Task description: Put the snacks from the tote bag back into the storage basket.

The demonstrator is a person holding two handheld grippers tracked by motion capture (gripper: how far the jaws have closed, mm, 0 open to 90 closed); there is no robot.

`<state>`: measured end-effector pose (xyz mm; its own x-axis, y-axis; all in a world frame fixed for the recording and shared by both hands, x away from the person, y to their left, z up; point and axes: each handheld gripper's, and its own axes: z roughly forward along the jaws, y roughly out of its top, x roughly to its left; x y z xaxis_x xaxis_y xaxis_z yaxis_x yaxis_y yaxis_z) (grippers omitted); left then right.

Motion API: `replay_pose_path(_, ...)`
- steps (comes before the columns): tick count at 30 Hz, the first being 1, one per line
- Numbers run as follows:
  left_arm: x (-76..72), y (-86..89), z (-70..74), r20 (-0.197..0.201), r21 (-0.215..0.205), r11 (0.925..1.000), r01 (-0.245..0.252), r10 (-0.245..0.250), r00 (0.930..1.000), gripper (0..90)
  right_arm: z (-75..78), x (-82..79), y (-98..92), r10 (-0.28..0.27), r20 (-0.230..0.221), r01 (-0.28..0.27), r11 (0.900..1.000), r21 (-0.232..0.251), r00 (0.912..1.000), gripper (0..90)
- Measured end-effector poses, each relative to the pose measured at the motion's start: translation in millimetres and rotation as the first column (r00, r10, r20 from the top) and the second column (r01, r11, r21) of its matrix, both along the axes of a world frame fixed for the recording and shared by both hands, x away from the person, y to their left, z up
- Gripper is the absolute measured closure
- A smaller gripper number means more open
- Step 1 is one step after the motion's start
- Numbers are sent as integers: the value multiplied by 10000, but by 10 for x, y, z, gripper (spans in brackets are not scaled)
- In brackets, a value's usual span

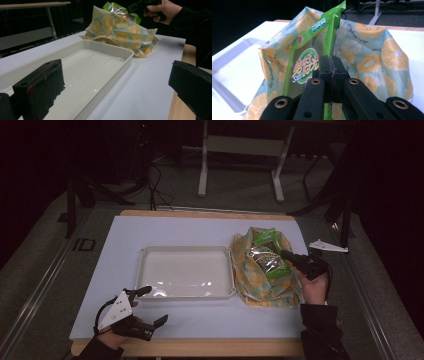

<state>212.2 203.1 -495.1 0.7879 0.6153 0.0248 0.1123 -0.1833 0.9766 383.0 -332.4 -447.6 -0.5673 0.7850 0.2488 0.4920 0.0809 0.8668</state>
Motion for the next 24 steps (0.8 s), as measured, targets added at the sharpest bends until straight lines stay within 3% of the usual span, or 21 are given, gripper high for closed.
replay_pose_path(17,3,-8,-2,14,7,10000,19,-19,10000,5,189,-117,-123,-584,345,579,9982,151,9977,898)
replay_pose_path(24,5,-15,-4,76,18,10000,28,-28,10000,5,344,-194,-195,-1010,582,990,9945,355,9932,898)
